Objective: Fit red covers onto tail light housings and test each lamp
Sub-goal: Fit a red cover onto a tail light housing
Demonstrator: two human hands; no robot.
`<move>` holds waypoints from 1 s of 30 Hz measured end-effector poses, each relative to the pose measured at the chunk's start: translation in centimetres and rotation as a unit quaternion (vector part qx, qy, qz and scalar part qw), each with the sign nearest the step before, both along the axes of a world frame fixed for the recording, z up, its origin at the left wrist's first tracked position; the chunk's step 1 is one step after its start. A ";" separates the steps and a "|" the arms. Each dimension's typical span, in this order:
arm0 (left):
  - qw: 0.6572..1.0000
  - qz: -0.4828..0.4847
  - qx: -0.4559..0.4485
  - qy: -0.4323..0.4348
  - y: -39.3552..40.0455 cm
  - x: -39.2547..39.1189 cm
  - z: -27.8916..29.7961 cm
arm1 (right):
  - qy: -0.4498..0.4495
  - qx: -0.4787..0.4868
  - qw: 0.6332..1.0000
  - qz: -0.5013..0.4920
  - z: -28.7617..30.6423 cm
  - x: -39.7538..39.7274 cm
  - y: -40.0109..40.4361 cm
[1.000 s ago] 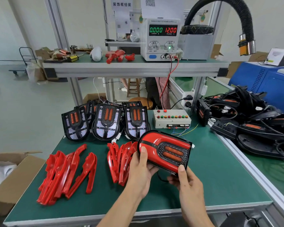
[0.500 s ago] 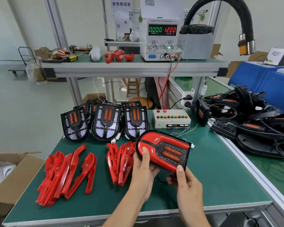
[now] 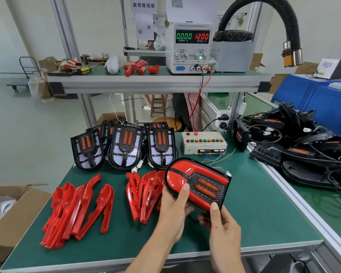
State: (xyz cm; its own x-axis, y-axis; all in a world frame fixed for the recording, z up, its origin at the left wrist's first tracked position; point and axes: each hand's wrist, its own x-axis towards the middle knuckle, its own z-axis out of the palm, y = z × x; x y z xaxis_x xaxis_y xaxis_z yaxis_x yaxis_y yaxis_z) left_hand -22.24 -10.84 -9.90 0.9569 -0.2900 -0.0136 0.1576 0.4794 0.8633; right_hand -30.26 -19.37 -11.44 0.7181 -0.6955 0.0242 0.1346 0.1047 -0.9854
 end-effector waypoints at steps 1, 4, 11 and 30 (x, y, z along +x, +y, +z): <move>1.000 0.006 0.003 0.000 0.0 0.0 0.0 | -0.001 -0.002 1.000 -0.007 -0.1 0.0 0.1; 0.999 0.037 0.008 0.009 -0.4 -0.1 0.0 | 0.001 -0.001 1.000 -0.024 -0.1 0.2 0.7; 0.997 0.058 0.038 0.016 -2.4 -1.4 0.0 | 0.024 0.095 0.995 -0.016 -0.5 0.3 2.0; 0.947 -0.101 0.252 -0.171 1.4 1.2 2.4 | 0.010 -0.503 0.860 0.083 12.6 3.2 -5.2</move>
